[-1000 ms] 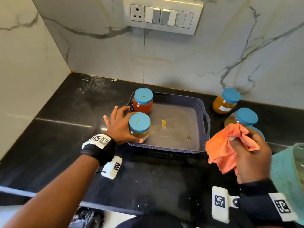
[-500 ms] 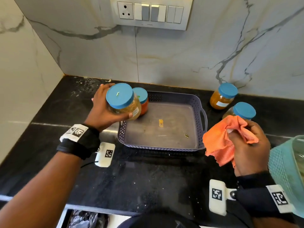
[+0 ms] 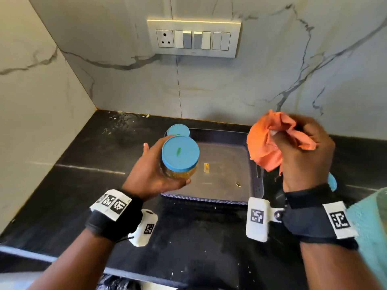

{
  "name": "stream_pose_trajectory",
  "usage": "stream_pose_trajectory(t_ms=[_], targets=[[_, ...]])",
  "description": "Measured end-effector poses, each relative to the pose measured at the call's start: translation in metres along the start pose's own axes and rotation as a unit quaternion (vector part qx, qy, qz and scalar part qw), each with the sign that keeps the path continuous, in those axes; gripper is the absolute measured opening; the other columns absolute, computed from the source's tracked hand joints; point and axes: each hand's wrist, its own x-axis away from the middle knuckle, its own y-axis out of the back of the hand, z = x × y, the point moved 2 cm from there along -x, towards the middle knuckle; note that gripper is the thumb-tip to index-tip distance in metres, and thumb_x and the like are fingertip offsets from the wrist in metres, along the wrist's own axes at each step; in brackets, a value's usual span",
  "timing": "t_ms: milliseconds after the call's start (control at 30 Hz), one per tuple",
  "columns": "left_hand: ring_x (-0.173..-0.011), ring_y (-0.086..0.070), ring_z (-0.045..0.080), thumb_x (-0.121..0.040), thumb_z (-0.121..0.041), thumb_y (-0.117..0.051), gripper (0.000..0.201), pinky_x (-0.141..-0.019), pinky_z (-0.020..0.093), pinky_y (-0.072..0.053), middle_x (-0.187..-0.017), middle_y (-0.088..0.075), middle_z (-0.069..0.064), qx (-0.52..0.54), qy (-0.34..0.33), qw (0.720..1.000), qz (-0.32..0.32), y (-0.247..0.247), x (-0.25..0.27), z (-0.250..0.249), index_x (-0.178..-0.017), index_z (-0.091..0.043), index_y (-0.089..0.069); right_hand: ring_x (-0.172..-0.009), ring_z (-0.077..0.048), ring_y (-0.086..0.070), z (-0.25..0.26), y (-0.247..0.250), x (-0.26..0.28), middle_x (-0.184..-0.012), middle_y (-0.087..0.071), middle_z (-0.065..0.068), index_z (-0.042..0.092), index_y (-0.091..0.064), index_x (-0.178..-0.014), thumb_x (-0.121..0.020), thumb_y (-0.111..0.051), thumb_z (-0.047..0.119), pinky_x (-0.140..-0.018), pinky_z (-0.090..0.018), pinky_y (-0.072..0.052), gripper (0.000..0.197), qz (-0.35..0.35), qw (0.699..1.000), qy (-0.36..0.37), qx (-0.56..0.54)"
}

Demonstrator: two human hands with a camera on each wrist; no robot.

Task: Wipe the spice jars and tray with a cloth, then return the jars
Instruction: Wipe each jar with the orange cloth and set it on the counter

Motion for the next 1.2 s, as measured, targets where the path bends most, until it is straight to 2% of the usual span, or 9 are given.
stream_pose_trajectory(t_ms=[67, 167, 333, 567, 667, 767, 900, 1100, 1200], targets=[[-0.133, -0.05, 0.002, -0.055, -0.055, -0.082, 0.091, -0.123, 0.061, -0.013, -0.135, -0.054, -0.027, -0.009, 0.004, 1.0, -0.001, -0.017, 0.001, -0.015, -0.134, -0.051, -0.038, -0.092, -0.008, -0.068, 0.02, -0.009, 0.014, -0.097, -0.073, 0.01, 0.026, -0.07, -0.101, -0.078, -0.073, 0.001, -0.082, -0.027, -0.052, 0.035, 0.096, 0.993, 0.065, 0.015], [-0.129, -0.054, 0.004, -0.056, -0.044, -0.091, 0.099, -0.108, 0.045, -0.046, -0.14, -0.053, -0.021, -0.008, -0.022, 1.0, 0.001, -0.036, -0.001, -0.03, -0.141, -0.038, -0.041, -0.097, -0.016, -0.068, 0.044, -0.025, 0.036, -0.102, -0.073, 0.006, 0.02, -0.075, -0.102, -0.079, -0.072, 0.007, -0.084, -0.035, -0.054, 0.026, 0.203, 0.961, 0.18, 0.058], [-0.133, -0.053, 0.015, -0.062, -0.048, -0.09, 0.105, -0.104, 0.044, -0.049, -0.147, -0.05, -0.004, -0.012, -0.122, 0.992, 0.039, -0.048, 0.001, -0.048, -0.148, -0.017, -0.038, -0.105, -0.023, -0.066, 0.042, -0.03, 0.07, -0.115, -0.068, 0.005, 0.025, -0.071, -0.114, -0.074, -0.073, 0.011, -0.087, -0.046, -0.054, 0.042, 0.331, 0.879, 0.274, 0.205], [-0.122, -0.057, 0.016, -0.061, -0.045, -0.088, 0.101, -0.096, 0.038, -0.053, -0.135, -0.056, -0.003, -0.091, -0.148, 0.984, 0.024, -0.072, 0.012, -0.077, -0.146, -0.017, -0.043, -0.095, -0.024, -0.064, 0.035, -0.005, 0.049, -0.104, -0.065, 0.0, 0.019, -0.072, -0.108, -0.079, -0.065, 0.013, -0.075, -0.042, -0.056, 0.03, 0.277, 0.91, 0.199, 0.236], [-0.125, -0.057, 0.021, -0.061, -0.047, -0.088, 0.099, -0.099, 0.04, -0.052, -0.137, -0.057, 0.0, -0.071, -0.149, 0.986, -0.003, -0.07, 0.007, -0.08, -0.144, -0.013, -0.044, -0.097, -0.022, -0.064, 0.046, -0.003, 0.059, -0.105, -0.065, 0.002, 0.021, -0.071, -0.108, -0.076, -0.065, 0.007, -0.081, -0.04, -0.053, 0.035, 0.314, 0.895, 0.226, 0.224], [-0.125, -0.055, 0.016, -0.062, -0.052, -0.086, 0.098, -0.101, 0.029, -0.048, -0.136, -0.058, -0.002, -0.089, -0.143, 0.986, -0.017, -0.067, 0.006, -0.08, -0.143, -0.017, -0.045, -0.099, -0.02, -0.064, 0.043, 0.021, 0.065, -0.109, -0.065, 0.005, 0.023, -0.069, -0.108, -0.074, -0.074, 0.009, -0.079, -0.043, -0.053, 0.036, 0.346, 0.878, 0.232, 0.237], [-0.125, -0.055, 0.017, -0.059, -0.043, -0.091, 0.101, -0.099, 0.03, -0.048, -0.136, -0.058, -0.004, -0.113, -0.164, 0.98, -0.001, -0.08, 0.011, -0.093, -0.144, -0.016, -0.045, -0.089, -0.021, -0.063, 0.037, 0.029, 0.036, -0.098, -0.066, -0.001, 0.018, -0.073, -0.105, -0.083, -0.065, 0.021, -0.072, -0.04, -0.055, 0.023, 0.267, 0.907, 0.208, 0.248], [-0.127, -0.053, 0.017, -0.067, -0.058, -0.08, 0.096, -0.1, 0.027, -0.047, -0.137, -0.058, 0.001, -0.098, -0.16, 0.982, -0.031, -0.07, 0.004, -0.1, -0.145, -0.013, -0.045, -0.105, -0.018, -0.062, 0.051, 0.037, 0.066, -0.114, -0.064, 0.002, 0.018, -0.068, -0.113, -0.077, -0.066, 0.012, -0.084, -0.039, -0.054, 0.036, 0.344, 0.876, 0.249, 0.229], [-0.124, -0.054, 0.016, -0.063, -0.046, -0.089, 0.096, -0.1, 0.025, -0.046, -0.135, -0.059, 0.0, -0.13, -0.175, 0.975, -0.035, -0.072, 0.007, -0.103, -0.143, -0.015, -0.047, -0.098, -0.02, -0.064, 0.037, 0.053, 0.048, -0.106, -0.066, -0.001, 0.015, -0.072, -0.108, -0.073, -0.075, -0.001, -0.083, -0.029, -0.052, 0.038, 0.288, 0.9, 0.22, 0.242]])
